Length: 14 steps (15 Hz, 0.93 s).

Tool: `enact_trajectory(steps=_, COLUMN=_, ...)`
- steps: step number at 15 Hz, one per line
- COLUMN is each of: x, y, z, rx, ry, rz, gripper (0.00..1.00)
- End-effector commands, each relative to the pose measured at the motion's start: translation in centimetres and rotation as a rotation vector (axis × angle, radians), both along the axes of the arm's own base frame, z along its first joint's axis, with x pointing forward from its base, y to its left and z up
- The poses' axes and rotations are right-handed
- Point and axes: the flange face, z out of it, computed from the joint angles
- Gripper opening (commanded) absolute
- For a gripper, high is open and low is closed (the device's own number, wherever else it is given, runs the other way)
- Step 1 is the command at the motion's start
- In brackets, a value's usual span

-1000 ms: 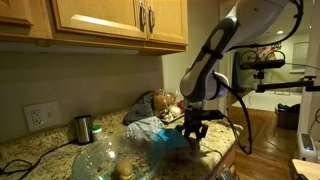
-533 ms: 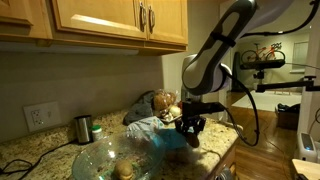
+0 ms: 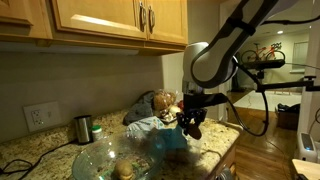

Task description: Put a potato in the bowl

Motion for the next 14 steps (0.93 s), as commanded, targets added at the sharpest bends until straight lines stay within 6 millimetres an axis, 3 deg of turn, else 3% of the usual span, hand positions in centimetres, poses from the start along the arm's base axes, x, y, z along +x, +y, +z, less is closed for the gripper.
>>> enact_trajectory(steps=1, x=-1.4, y=0.7, z=4.0, rx=-0.05, ry=-0.069, rz=0.03, gripper=0.27)
enact_trajectory(steps=7, x=-0.4, y=3.0, z=9.2, rx=-0.075, ry=-0.193, rz=0.186, gripper=0.27)
enact_trajectory(steps=14, x=1.6, y=7.7, z=11.5, rx=-0.039, ry=-0.209, rz=0.464, gripper=0.27)
